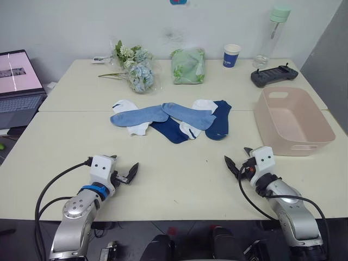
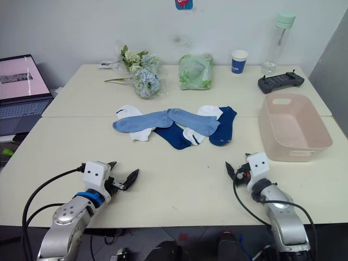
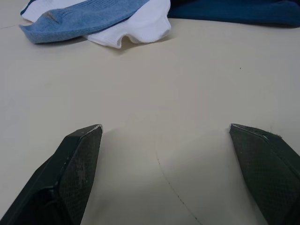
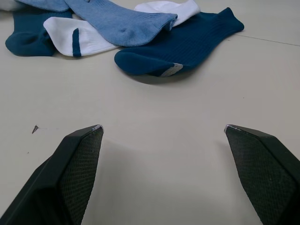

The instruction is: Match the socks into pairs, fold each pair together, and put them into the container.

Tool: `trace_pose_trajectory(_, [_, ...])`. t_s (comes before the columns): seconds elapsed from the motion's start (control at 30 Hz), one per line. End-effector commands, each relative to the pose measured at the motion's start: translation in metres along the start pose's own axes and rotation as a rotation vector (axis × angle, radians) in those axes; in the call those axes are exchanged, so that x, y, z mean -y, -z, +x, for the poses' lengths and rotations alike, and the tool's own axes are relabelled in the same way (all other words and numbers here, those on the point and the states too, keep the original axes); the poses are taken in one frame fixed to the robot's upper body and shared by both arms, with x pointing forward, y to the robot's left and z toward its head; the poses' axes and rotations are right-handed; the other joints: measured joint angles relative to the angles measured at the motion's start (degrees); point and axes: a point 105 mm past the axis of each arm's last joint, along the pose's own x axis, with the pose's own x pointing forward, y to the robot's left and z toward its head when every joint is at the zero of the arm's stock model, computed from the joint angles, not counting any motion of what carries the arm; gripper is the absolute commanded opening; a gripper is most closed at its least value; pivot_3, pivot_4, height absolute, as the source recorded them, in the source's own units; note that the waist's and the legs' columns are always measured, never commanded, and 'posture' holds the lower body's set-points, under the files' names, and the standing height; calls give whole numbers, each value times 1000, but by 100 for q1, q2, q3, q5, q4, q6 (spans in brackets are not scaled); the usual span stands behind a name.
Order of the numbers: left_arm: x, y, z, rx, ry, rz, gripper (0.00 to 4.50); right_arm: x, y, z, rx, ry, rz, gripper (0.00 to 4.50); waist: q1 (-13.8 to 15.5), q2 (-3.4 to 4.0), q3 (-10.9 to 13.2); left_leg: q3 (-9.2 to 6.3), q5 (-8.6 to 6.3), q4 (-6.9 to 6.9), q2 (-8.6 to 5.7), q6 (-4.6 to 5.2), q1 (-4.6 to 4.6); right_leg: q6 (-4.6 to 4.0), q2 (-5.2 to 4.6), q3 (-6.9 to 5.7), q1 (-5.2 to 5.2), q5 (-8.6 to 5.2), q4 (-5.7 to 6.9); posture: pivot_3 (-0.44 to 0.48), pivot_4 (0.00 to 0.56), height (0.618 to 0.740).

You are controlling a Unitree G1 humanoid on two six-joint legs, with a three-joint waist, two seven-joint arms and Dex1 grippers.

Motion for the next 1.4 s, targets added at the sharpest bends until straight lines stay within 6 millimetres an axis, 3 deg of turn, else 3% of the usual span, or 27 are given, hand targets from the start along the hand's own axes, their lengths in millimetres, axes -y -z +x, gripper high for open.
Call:
trace_pose_trajectory(0.03, [-3,-10,-3,35,-3,31,4500,-1,-13,0,53,-9,-22,4462,0,0,0,0,0,0,0,0,0,0,0,0,0,0,0,0,150,740])
trace_pose_trajectory(0.43, [-4,-10,-5,38,4,29,4500,1,-11,0,51,-17,-33,4462,0,0,0,0,0,0,0,0,0,0,0,0,0,0,0,0,150,740])
trace_pose_trajectory(0.6, [-4,-20,-5,76,14,29,4500,1,-18,8,61,-44,-15,4462,-3,0,0,1,0,0,0,0,0,0,0,0,0,0,0,0,150,740])
trace_pose_trajectory(0.83, [4,-70,5,222,88,4,4500,-3,-59,41,110,-102,48,4462,-8,0,1,-2,0,3,2,0,-2,-1,0,-2,-1,0,1,0,150,740])
trace_pose_trajectory(1.07, [44,-133,20,381,262,22,4500,1,-72,81,86,-132,21,4462,-44,-1,2,1,0,3,-3,0,-6,-1,-1,-1,-4,1,-1,0,150,740])
trace_pose_trajectory(1.23, [62,-158,23,432,345,46,4500,-8,-78,103,76,-175,12,4462,-87,-1,2,4,1,2,-3,-1,-5,-2,0,1,-5,1,0,0,150,740])
trace_pose_trajectory(1.4, [80,-157,25,416,417,84,4500,-17,-80,130,56,-192,38,4462,-109,0,2,8,1,2,-6,-1,-4,-4,3,2,-10,3,4,0,150,740])
